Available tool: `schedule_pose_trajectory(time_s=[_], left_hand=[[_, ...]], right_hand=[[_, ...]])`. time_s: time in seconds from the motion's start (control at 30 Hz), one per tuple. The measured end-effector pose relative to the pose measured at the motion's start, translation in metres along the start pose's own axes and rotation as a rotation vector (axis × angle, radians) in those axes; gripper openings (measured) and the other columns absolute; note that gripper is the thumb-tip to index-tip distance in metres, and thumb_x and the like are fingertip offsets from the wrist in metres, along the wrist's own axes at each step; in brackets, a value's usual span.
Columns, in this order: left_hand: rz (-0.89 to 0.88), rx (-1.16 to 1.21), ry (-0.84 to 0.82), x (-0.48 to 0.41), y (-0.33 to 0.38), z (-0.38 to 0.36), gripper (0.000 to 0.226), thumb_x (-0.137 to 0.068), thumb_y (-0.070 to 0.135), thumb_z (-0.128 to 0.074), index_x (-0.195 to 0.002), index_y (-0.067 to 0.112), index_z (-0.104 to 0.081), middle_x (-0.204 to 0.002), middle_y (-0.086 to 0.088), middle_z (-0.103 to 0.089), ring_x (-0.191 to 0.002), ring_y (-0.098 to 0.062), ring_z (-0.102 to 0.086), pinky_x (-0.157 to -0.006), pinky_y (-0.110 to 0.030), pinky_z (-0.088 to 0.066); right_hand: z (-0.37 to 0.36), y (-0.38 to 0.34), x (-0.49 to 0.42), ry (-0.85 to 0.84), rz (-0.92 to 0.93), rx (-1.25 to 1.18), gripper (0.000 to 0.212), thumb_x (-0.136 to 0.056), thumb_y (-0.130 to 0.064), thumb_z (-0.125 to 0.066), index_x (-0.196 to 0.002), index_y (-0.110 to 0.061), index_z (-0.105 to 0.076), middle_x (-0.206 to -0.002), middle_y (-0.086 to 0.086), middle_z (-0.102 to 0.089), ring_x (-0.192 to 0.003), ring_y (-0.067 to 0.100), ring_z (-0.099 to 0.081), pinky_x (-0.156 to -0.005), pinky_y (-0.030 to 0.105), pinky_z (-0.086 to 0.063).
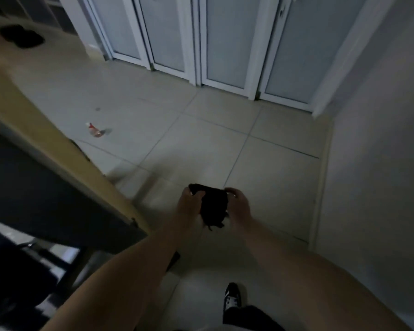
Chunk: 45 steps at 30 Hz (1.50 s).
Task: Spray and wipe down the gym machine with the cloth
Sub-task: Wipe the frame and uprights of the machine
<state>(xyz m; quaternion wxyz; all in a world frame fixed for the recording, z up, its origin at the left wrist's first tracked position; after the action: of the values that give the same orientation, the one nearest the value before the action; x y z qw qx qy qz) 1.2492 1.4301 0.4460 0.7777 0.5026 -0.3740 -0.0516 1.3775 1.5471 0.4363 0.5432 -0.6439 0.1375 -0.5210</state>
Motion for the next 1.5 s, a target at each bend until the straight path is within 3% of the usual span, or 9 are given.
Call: schedule_pose_trajectory(time_s=[0.1,0.27,0.6,0.73,0.93,1.17,1.27,1.37,1.5], left_hand=[[-0.013,-0.044,0.013,-0.032,0.039,-0.022,0.026,-0.102,0.018,-0.053,-0.123,0.005,-0.059,-0.113,-0.013,-0.066,-0.103,-0.030,-0.064,-0.092,-0.044,-0.054],[-0.024,-0.084,0.058,-0.090,0.083,-0.029,0.021,-0.100,0.016,-0.053,-0.112,0.000,-0.062,-0.101,-0.015,-0.067,-0.095,-0.032,-0.065,-0.083,-0.041,-0.053],[0.067,0.018,0.071,-0.281,0.143,0.000,0.016,-0.096,0.023,-0.055,-0.098,0.010,-0.065,-0.098,-0.020,-0.071,-0.087,-0.034,-0.072,-0.083,-0.049,-0.061],[0.123,0.103,0.118,-0.353,0.176,0.043,0.015,-0.100,0.018,-0.053,-0.099,0.006,-0.063,-0.085,-0.016,-0.071,-0.063,-0.021,-0.072,-0.061,-0.031,-0.061],[0.181,0.209,0.259,-0.435,0.210,0.134,0.016,-0.098,0.021,-0.053,-0.095,0.008,-0.062,-0.089,-0.017,-0.074,-0.067,-0.027,-0.074,-0.052,-0.028,-0.055],[0.241,0.433,0.532,-0.526,0.218,0.251,0.033,-0.092,0.020,-0.065,-0.121,0.011,-0.052,-0.112,-0.016,-0.066,-0.098,-0.032,-0.069,-0.089,-0.048,-0.058],[0.256,0.442,0.624,-0.564,0.237,0.314,0.027,-0.099,0.013,-0.059,-0.125,0.010,-0.051,-0.118,-0.015,-0.064,-0.104,-0.030,-0.065,-0.086,-0.040,-0.058],[0.306,0.473,0.679,-0.601,0.248,0.376,0.028,-0.101,0.020,-0.058,-0.126,0.011,-0.049,-0.113,-0.015,-0.065,-0.089,-0.030,-0.067,-0.053,-0.032,-0.055],[0.265,0.583,0.788,-0.621,0.273,0.449,0.045,-0.100,0.024,-0.058,-0.141,0.015,-0.041,-0.123,-0.009,-0.060,-0.080,-0.024,-0.067,-0.078,-0.050,-0.059]], right_hand=[[0.015,-0.039,-0.041,-0.016,0.041,0.036,0.023,-0.105,-0.012,-0.043,-0.102,-0.020,-0.065,-0.083,0.014,-0.062,-0.067,0.025,-0.057,-0.059,0.028,-0.047],[-0.011,-0.074,-0.103,-0.116,-0.050,-0.121,0.026,-0.107,-0.020,-0.041,-0.099,-0.021,-0.066,-0.105,0.014,-0.066,-0.096,0.031,-0.066,-0.087,0.054,-0.058],[-0.119,-0.161,-0.286,-0.244,-0.093,-0.023,0.024,-0.106,-0.019,-0.042,-0.102,-0.018,-0.066,-0.114,0.012,-0.063,-0.099,0.026,-0.063,-0.091,0.051,-0.058],[-0.193,-0.211,-0.354,-0.305,-0.098,0.107,0.023,-0.104,-0.020,-0.044,-0.098,-0.022,-0.066,-0.113,0.009,-0.063,-0.103,0.027,-0.062,-0.089,0.048,-0.059],[-0.320,-0.276,-0.418,-0.461,-0.064,0.193,0.022,-0.104,-0.020,-0.046,-0.098,-0.022,-0.067,-0.113,0.010,-0.065,-0.104,0.029,-0.063,-0.088,0.049,-0.059],[-0.476,-0.332,-0.486,-0.637,0.027,0.327,0.023,-0.103,-0.022,-0.049,-0.093,-0.027,-0.069,-0.109,0.009,-0.067,-0.103,0.029,-0.066,-0.091,0.050,-0.058],[-0.555,-0.360,-0.524,-0.705,0.028,0.359,0.023,-0.102,-0.021,-0.050,-0.091,-0.028,-0.070,-0.107,0.010,-0.068,-0.100,0.029,-0.067,-0.089,0.053,-0.058],[-0.644,-0.393,-0.543,-0.796,0.036,0.425,0.023,-0.102,-0.021,-0.050,-0.091,-0.028,-0.070,-0.106,0.009,-0.067,-0.101,0.030,-0.066,-0.089,0.053,-0.058],[-0.755,-0.424,-0.525,-0.944,0.050,0.464,0.023,-0.103,-0.020,-0.048,-0.092,-0.025,-0.068,-0.107,0.013,-0.067,-0.103,0.032,-0.066,-0.089,0.053,-0.058]])
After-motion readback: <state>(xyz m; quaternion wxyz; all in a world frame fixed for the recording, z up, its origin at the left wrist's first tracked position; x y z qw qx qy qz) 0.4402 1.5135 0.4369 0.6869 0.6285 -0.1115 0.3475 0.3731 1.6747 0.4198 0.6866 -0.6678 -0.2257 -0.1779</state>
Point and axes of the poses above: each hand's wrist, its own x-axis away from the middle knuckle, its own z-axis out of the back of the hand, y = z × x, the point moved 9 cm from there along -x, towards the middle knuckle
